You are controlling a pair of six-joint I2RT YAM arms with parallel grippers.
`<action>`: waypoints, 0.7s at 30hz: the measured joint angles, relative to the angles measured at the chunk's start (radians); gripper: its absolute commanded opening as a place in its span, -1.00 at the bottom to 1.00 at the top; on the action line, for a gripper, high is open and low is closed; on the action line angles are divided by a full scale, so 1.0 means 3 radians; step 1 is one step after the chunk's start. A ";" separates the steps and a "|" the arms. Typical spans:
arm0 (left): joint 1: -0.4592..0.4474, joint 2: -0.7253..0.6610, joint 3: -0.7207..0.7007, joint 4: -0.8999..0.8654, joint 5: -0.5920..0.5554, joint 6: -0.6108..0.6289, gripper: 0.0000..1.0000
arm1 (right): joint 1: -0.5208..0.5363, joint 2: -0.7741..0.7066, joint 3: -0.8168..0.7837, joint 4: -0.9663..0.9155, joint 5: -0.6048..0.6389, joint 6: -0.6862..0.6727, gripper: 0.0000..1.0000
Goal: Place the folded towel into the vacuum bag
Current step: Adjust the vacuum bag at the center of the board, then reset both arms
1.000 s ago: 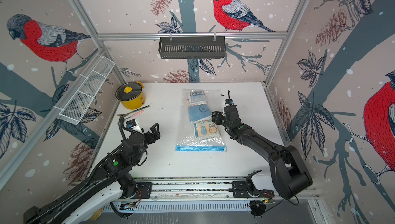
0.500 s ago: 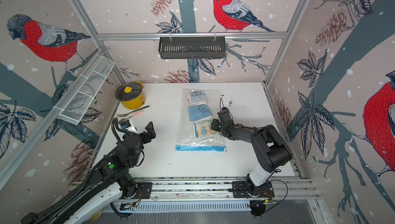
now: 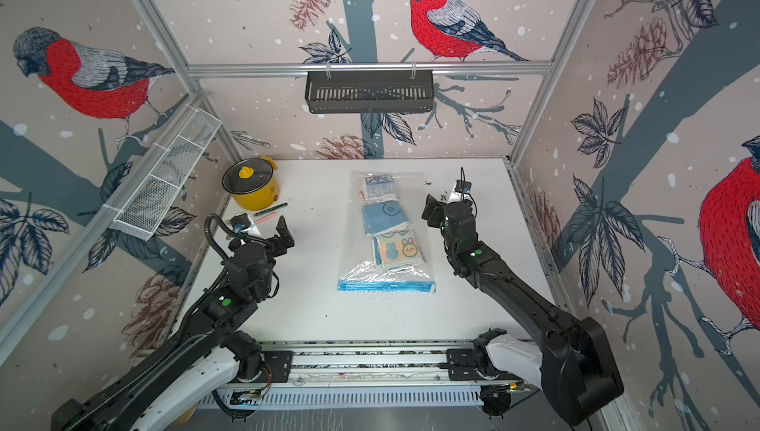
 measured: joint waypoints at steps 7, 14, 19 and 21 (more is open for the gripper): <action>0.0790 0.0704 -0.0022 0.0671 0.0106 0.0122 0.93 | -0.0207 -0.0291 -0.0383 0.0299 0.1266 -0.0290 0.99; 0.0942 0.1161 -0.0291 0.0910 -0.0446 0.0097 0.92 | -0.0867 -0.0622 -0.1181 0.0585 0.1890 0.0076 0.99; 0.0970 0.1297 -0.0605 0.1330 -0.0468 0.0137 0.93 | -0.1078 -0.0740 -0.1787 0.1048 0.1960 0.0225 0.99; 0.0971 0.1396 -0.0655 0.1503 -0.0381 0.0206 0.92 | -0.1100 -0.0703 -0.1909 0.1264 0.1958 0.0224 0.99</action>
